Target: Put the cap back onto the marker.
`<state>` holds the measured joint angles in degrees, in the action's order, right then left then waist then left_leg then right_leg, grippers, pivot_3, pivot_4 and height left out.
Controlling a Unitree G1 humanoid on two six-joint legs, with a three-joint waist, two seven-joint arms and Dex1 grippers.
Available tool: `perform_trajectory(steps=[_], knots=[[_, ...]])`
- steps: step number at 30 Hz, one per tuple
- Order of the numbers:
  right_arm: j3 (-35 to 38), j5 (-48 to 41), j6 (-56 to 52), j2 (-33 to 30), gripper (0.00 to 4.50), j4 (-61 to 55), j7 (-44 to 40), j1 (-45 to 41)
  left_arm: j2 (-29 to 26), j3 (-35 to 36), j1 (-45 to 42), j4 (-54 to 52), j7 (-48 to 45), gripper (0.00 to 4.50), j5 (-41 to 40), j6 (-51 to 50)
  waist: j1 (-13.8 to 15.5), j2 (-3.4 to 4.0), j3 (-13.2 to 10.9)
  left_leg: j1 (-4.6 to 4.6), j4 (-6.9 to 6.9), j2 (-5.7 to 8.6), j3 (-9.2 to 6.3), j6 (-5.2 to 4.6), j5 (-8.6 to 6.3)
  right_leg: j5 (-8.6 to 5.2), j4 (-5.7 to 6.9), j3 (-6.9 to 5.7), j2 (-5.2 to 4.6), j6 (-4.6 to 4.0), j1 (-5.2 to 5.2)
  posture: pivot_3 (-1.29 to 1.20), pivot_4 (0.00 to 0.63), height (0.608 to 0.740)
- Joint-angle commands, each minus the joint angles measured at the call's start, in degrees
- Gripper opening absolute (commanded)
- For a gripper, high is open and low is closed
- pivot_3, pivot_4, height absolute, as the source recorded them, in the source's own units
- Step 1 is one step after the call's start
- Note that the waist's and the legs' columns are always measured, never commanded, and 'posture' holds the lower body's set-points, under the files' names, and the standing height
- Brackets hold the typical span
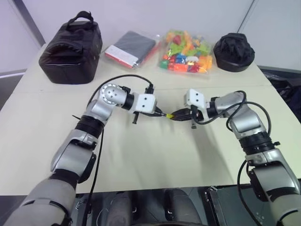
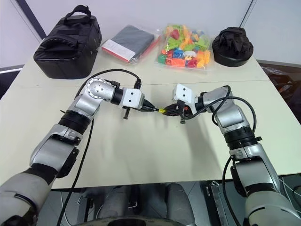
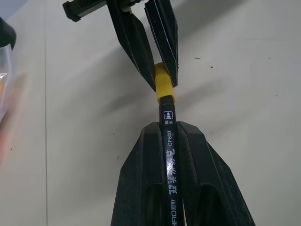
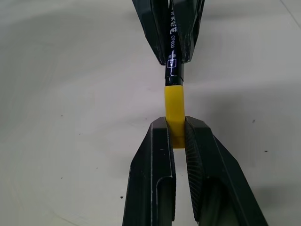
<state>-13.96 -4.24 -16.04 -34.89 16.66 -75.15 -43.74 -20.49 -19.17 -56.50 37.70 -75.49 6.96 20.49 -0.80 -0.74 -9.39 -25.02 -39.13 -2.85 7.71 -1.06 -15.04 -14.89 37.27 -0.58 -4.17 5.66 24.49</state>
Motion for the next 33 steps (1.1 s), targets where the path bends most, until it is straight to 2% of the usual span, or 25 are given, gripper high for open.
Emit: perform_trajectory(steps=[1, 14, 33], knots=[[-0.14, -0.59, 0.28, 0.56, 0.05, -2.01, -0.81, -3.95, 0.61, -2.75, -1.04, -3.34, -2.48, 0.0, 0.57, -2.13, 0.01, 0.0, 0.0, 0.0, 0.0, 0.0, 0.0, 0.0, 0.0, 0.0, 0.0, 0.0, 0.0, 0.0, 0.0, 0.0, 0.15, 0.74], [0.37, 0.4, -1.65, 2.68, 0.05, -1.73, 2.51, -5.23, 2.76, -1.33, 0.23, -8.85, -2.78, 0.0, -3.0, -15.63, 0.0, 0.0, 0.0, -0.05, 0.0, -0.01, -0.01, -0.01, 0.0, 0.0, 0.0, 0.0, 0.03, 0.0, 0.04, 0.0, 0.15, 0.74], [1.25, -0.39, -2.96, 2.76, 0.05, -7.21, 4.5, -2.8, 3.25, 0.52, 1.0, -8.26, -2.83, 0.0, -3.89, -14.5, 0.04, 0.0, 0.0, -0.05, -0.01, 0.0, -0.01, 0.0, 0.0, 0.0, 0.01, 0.0, 0.03, 0.0, 0.04, 0.0, 0.15, 0.74]])
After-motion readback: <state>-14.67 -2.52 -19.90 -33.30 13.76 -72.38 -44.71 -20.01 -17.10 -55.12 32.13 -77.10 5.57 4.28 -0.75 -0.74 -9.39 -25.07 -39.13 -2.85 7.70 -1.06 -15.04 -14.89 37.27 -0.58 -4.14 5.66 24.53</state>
